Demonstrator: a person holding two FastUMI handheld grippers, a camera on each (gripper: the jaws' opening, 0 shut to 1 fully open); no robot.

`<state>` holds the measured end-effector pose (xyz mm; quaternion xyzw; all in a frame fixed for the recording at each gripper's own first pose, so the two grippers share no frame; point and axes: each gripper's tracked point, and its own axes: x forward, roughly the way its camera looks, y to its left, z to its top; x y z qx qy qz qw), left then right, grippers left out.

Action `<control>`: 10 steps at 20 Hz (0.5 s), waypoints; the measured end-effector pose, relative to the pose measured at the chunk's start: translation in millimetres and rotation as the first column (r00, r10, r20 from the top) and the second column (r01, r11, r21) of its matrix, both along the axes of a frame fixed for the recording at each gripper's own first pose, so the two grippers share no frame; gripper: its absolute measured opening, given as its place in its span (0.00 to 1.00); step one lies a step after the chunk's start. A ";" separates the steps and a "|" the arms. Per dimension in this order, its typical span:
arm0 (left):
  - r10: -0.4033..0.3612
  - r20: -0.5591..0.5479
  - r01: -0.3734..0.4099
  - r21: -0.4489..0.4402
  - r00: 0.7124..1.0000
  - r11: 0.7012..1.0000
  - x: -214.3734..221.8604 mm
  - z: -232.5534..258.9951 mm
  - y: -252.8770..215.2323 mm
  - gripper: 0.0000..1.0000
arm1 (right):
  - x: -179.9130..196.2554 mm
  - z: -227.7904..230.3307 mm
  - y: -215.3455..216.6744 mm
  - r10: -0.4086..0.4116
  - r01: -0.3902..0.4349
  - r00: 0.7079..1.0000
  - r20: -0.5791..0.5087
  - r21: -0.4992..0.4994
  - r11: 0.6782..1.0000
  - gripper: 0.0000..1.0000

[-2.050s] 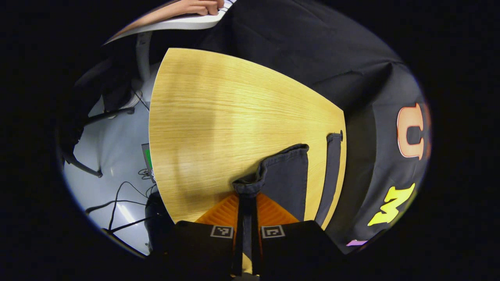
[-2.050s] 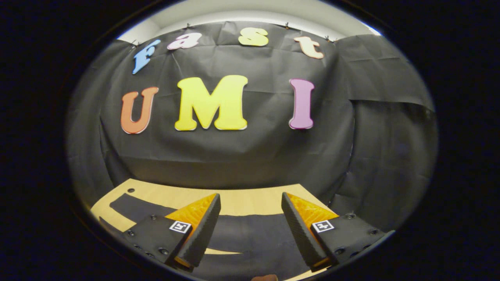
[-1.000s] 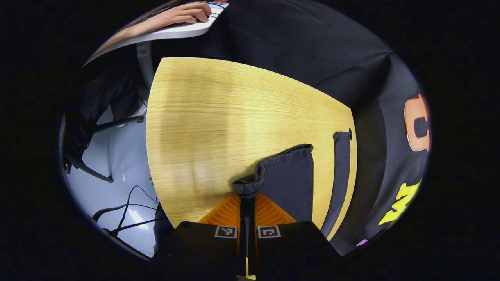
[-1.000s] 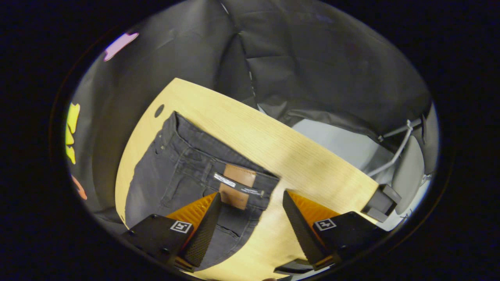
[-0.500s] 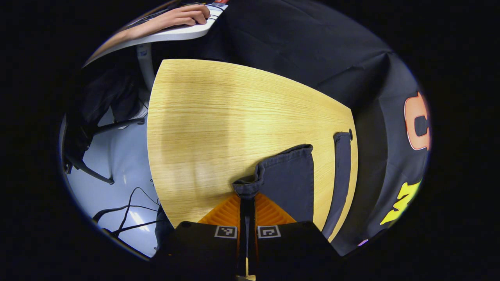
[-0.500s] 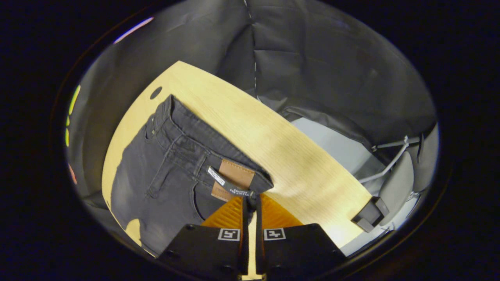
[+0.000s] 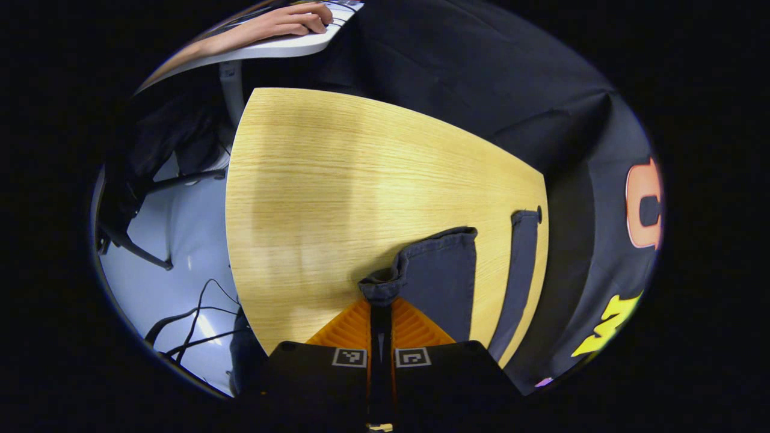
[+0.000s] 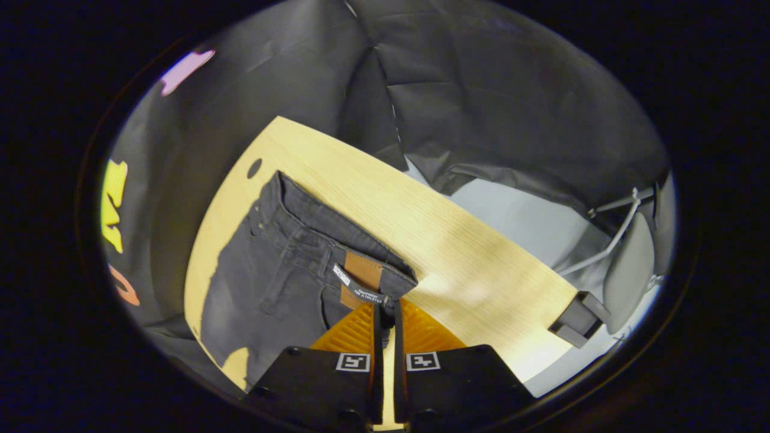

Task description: Grasp the waist and the cuffs of the jeans and fold them to make the two legs overlap; first hold the waist and fold one-third of the jeans toward the cuffs, then hold the cuffs and fold the remaining one-third in the same direction to finish folding.

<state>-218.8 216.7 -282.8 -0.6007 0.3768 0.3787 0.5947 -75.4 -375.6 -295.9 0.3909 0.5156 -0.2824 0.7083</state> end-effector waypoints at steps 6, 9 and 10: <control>0.088 0.151 -0.080 -0.062 0.985 0.995 59.4 59.2 11.2 0.03 | 35.7 43.8 9.1 -0.079 0.061 0.986 0.149 0.124 0.990 0.07; 0.063 0.194 -0.054 -0.051 0.979 0.997 95.9 85.1 14.4 0.04 | 69.3 67.4 13.7 -0.113 0.070 0.966 0.235 0.182 0.981 0.07; 0.040 0.206 -0.034 -0.034 0.978 0.999 110.7 94.3 16.3 0.03 | 81.6 74.6 14.4 -0.111 0.062 0.959 0.260 0.189 0.980 0.07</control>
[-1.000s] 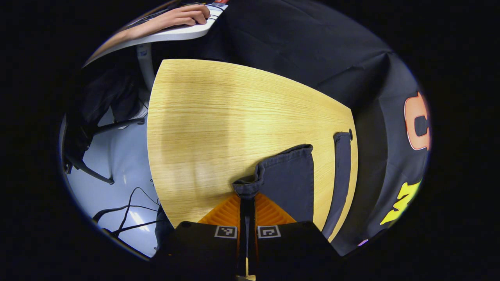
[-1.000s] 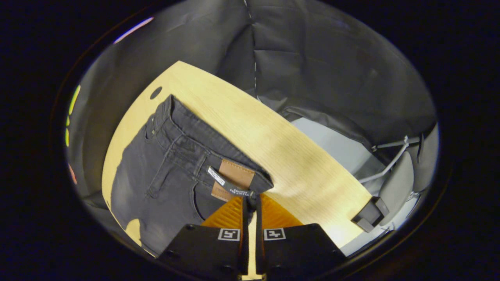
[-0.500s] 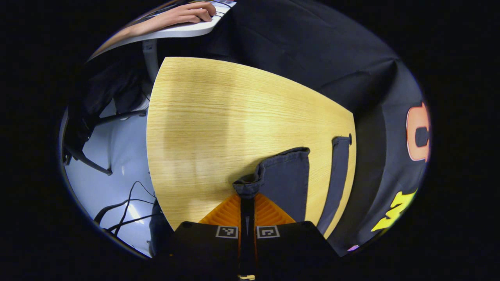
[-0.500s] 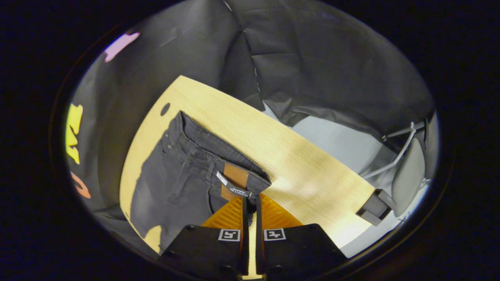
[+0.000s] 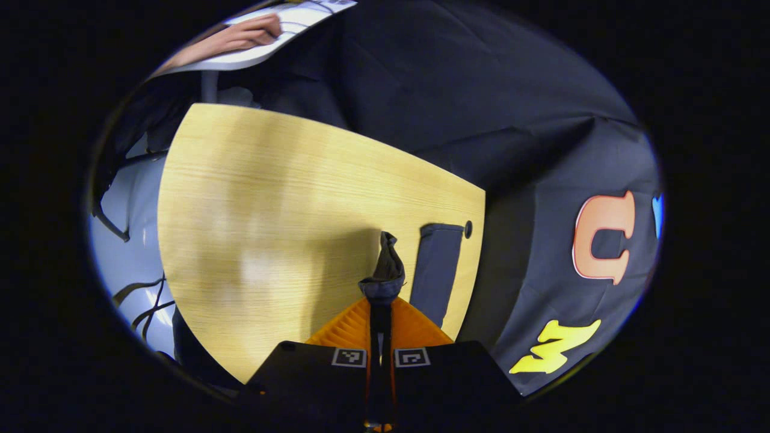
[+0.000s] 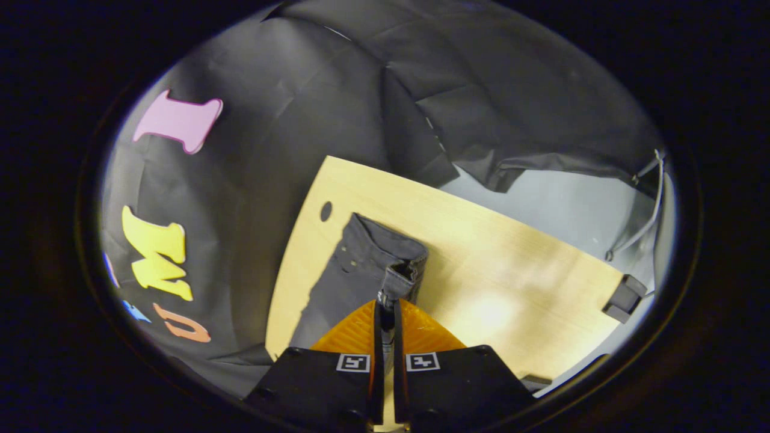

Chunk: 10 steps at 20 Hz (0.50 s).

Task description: Grasp the waist and the cuffs of the jeans and fold them to make the two legs overlap; first hold the waist and fold one-third of the jeans toward the cuffs, then hold the cuffs and fold the remaining one-third in the same direction to finish folding.

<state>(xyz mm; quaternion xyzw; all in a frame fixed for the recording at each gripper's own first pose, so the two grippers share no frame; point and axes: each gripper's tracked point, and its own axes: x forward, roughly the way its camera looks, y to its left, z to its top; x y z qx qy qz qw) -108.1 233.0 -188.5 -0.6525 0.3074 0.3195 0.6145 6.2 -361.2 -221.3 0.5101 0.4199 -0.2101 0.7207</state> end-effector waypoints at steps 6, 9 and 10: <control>-0.001 0.052 0.000 0.022 0.999 1.000 69.5 17.6 16.8 0.03 | 64.6 17.2 10.7 0.047 -0.045 0.995 0.087 -0.029 0.999 0.07; 0.033 0.004 -0.033 0.038 0.999 0.999 89.3 8.2 27.1 0.03 | 87.5 15.2 9.7 0.034 -0.031 0.994 0.106 -0.031 0.999 0.07; 0.042 -0.020 -0.041 0.043 0.999 0.998 94.1 4.6 28.2 0.03 | 93.4 12.6 9.2 0.029 -0.026 0.994 0.107 -0.029 0.999 0.07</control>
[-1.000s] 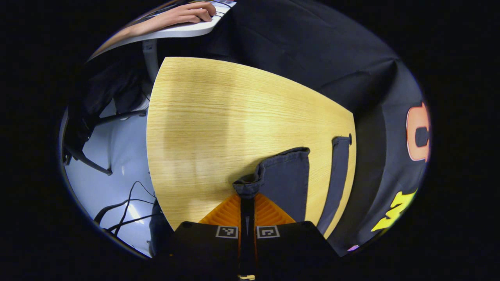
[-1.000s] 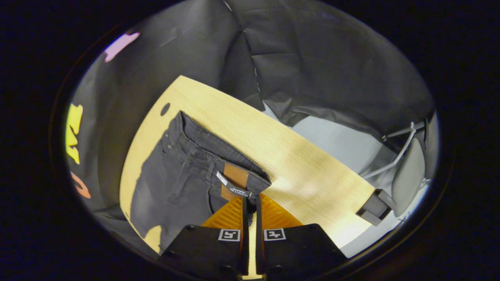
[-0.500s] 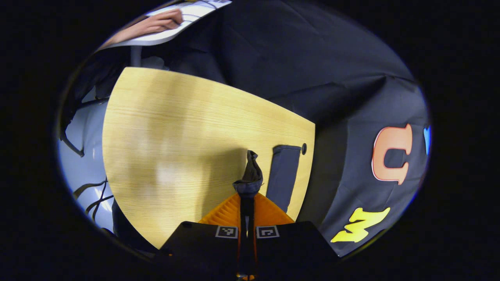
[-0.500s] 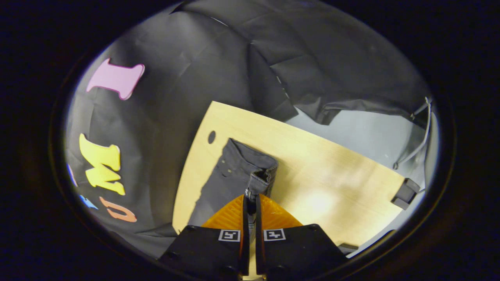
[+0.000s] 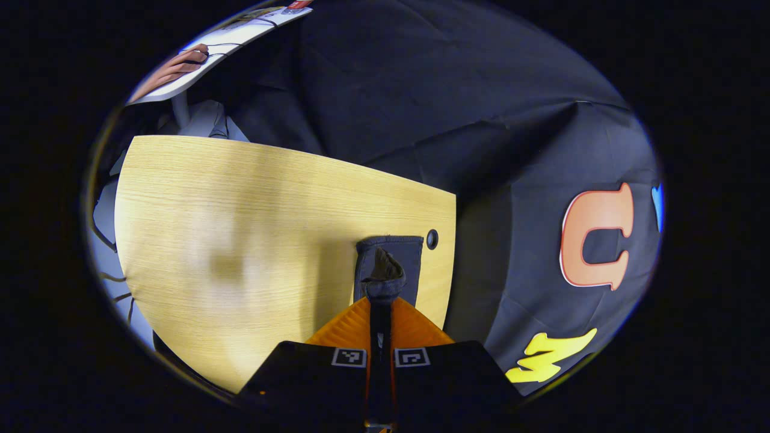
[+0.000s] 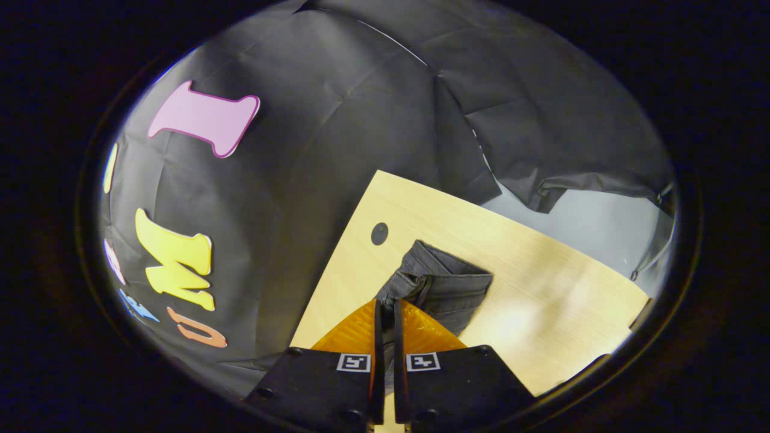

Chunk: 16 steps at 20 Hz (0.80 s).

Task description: Grasp the waist and the cuffs of the jeans and fold them to make the two legs overlap; first hold the waist and fold one-third of the jeans toward the cuffs, then hold the cuffs and fold the remaining one-third in the same direction to finish folding.

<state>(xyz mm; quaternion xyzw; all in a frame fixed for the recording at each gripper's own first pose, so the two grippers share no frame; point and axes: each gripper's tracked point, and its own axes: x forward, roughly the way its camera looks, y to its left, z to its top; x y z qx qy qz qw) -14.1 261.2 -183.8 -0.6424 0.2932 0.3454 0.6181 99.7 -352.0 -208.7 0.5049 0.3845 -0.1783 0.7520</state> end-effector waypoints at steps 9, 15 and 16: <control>-0.005 -0.105 0.010 0.050 0.994 0.999 76.7 -33.3 7.6 0.03 | 55.9 -28.1 0.6 -0.024 0.024 0.999 0.022 -0.003 1.000 0.03; -0.034 -0.149 0.048 0.086 0.988 0.995 130.3 -64.2 4.7 0.03 | 85.9 -65.8 -0.9 -0.036 0.036 0.999 0.020 -0.016 0.999 0.07; -0.039 -0.158 0.054 0.090 0.987 0.995 136.2 -70.3 2.6 0.03 | 89.0 -73.6 -1.7 -0.035 0.036 0.999 0.012 -0.025 0.999 0.07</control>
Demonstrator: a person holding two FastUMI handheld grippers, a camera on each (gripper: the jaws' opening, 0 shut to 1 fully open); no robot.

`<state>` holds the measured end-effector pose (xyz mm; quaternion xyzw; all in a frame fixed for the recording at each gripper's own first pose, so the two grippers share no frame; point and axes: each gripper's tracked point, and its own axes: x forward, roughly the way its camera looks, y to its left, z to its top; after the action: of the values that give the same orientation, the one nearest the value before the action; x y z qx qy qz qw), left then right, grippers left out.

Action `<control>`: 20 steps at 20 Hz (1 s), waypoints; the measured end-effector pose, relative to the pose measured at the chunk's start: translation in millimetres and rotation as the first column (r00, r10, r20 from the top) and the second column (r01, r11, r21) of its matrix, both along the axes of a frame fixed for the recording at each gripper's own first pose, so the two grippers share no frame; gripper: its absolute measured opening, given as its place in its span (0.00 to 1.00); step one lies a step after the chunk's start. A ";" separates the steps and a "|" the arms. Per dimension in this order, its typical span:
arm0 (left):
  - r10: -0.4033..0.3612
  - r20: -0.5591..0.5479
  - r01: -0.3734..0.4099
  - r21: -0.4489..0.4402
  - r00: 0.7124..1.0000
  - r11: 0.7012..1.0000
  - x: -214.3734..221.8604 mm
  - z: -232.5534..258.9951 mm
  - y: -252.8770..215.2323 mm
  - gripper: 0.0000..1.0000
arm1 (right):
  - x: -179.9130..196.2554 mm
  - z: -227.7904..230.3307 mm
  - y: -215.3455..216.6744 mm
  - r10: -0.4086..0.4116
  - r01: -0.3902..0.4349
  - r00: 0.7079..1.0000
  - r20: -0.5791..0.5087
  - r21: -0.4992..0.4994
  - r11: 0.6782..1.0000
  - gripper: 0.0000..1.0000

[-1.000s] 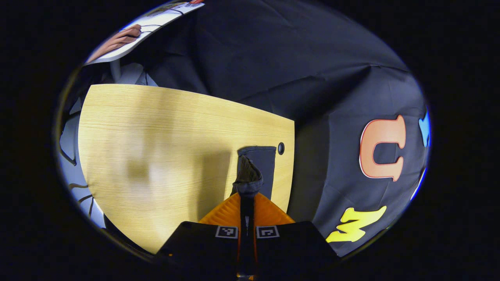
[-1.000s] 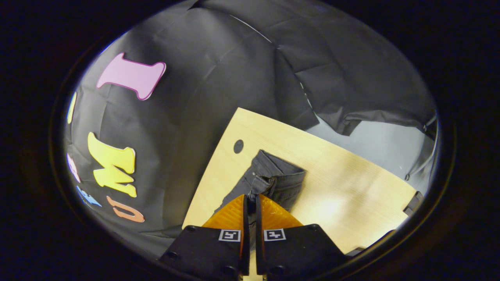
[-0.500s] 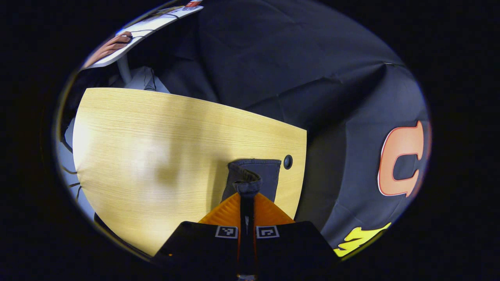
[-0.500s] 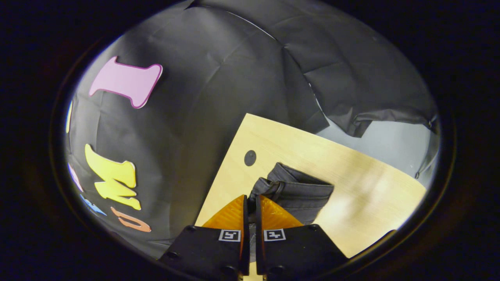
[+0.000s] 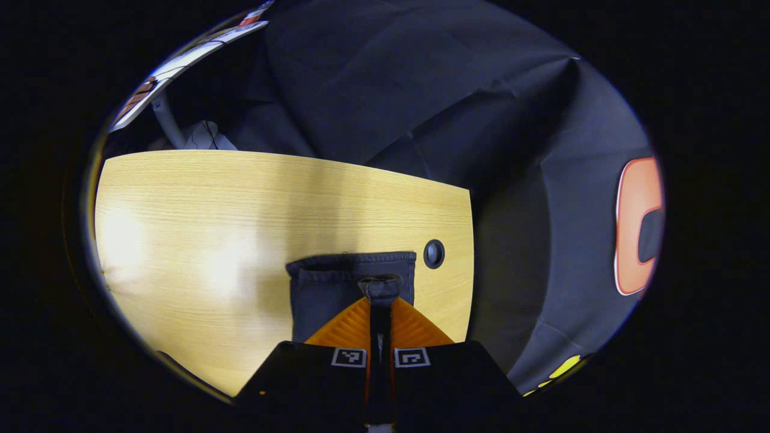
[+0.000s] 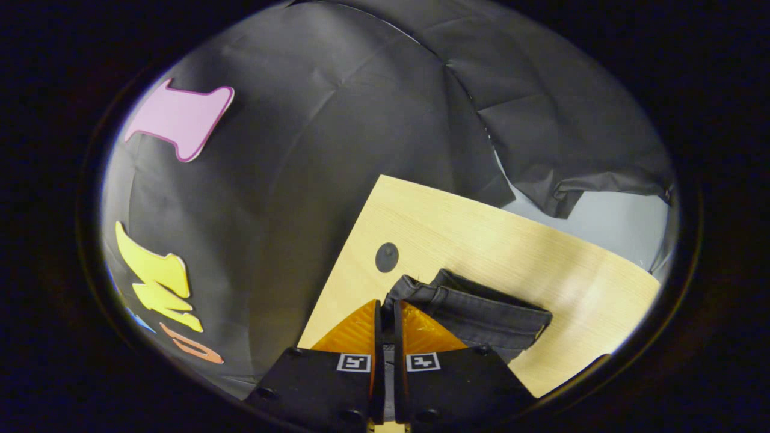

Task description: Grasp the waist and the cuffs of the jeans and fold them to make the two legs overlap; first hold the waist and fold one-third of the jeans toward the cuffs, then hold the cuffs and fold the remaining one-third in the same direction to finish folding.

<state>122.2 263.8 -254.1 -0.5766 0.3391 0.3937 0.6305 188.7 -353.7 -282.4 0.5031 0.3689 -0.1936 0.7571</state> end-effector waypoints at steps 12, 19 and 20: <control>-0.072 -0.055 0.076 0.075 0.996 0.994 35.8 -50.5 -6.4 0.04 | 19.8 -56.4 4.6 0.030 -0.043 0.994 -0.103 -0.126 0.991 0.07; -0.152 -0.001 0.149 0.209 0.988 0.967 53.5 -33.3 10.7 1.00 | 32.1 -48.5 22.3 0.062 -0.074 0.995 -0.075 -0.162 0.984 0.47; -0.166 -0.002 0.162 0.222 0.986 0.962 51.1 -35.7 12.9 0.99 | 35.6 -47.0 24.6 0.067 -0.077 0.996 -0.064 -0.167 0.983 0.59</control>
<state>173.2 276.7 -289.8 -0.4762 0.3344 0.3705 0.7240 224.2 -329.1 -329.4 0.4173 0.3908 -0.2112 0.7928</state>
